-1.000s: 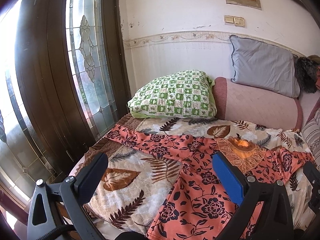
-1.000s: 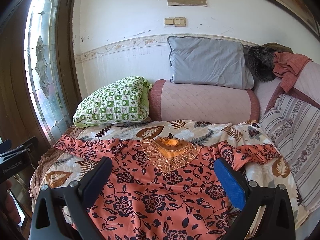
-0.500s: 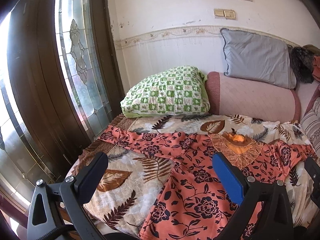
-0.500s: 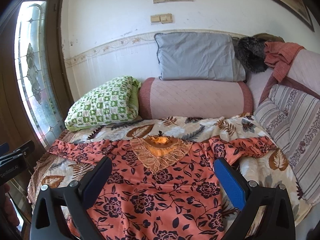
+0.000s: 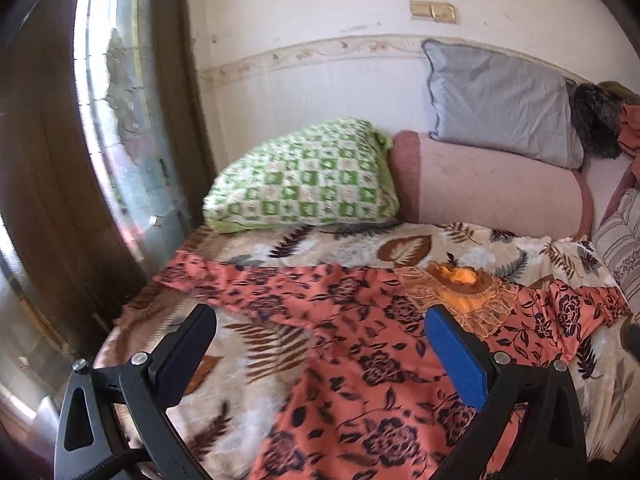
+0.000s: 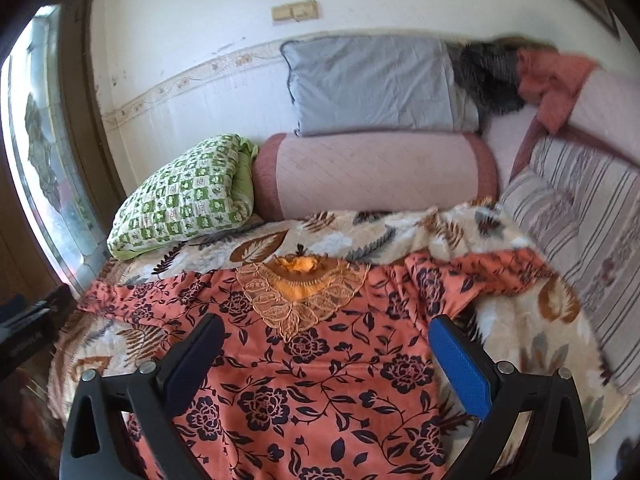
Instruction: Fold small clothes
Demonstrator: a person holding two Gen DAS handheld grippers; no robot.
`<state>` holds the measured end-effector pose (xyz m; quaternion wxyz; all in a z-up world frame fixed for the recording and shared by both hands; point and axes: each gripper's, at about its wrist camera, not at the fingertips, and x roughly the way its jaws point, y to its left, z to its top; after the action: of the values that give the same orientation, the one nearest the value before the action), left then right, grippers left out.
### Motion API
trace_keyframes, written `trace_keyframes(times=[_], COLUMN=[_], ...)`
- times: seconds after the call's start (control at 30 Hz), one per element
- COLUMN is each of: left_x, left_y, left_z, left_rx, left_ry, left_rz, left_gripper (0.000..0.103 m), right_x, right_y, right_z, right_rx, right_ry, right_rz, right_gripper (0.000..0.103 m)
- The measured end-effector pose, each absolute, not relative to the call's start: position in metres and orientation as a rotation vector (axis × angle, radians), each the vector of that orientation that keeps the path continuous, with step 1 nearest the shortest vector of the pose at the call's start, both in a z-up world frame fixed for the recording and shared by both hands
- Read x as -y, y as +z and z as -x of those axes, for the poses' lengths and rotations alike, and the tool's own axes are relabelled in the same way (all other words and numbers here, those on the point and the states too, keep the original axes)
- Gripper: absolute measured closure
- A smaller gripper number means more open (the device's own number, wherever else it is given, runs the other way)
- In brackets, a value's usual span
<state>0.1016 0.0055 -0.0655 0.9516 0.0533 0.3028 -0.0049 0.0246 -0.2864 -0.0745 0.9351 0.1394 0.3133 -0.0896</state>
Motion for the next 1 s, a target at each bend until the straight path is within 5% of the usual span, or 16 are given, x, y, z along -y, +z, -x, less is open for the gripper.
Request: trace_keyframes(times=[0.27, 0.57, 0.87, 0.93, 1.0], left_x=[0.038, 0.057, 0.051, 0.049, 0.048], left_y=[-0.145, -0.219, -0.232, -0.232, -0.231], left_z=[-0.199, -0.235, -0.255, -0.259, -0.260], left_rx=[-0.788, -0.838, -0.841, -0.843, -0.842], left_ry=[-0.086, -0.098, -0.083, -0.081, -0.090], left_rz=[-0.061, -0.194, -0.176, -0.166, -0.158], left_gripper=[0.000, 0.000, 0.000, 0.000, 0.000], right_x=[0.449, 0.650, 0.737, 0.743, 0.745], right_y=[-0.135, -0.264, -0.340, -0.337, -0.339], right_z=[-0.024, -0.066, -0.105, -0.111, -0.116], right_rx=[-0.620, -0.648, -0.602, -0.600, -0.651], right_ry=[-0.322, -0.493, -0.626, -0.651, -0.698], right_rz=[-0.474, -1.062, -1.267, -1.200, -1.147], right_gripper=[0.000, 0.008, 0.043, 0.082, 0.095])
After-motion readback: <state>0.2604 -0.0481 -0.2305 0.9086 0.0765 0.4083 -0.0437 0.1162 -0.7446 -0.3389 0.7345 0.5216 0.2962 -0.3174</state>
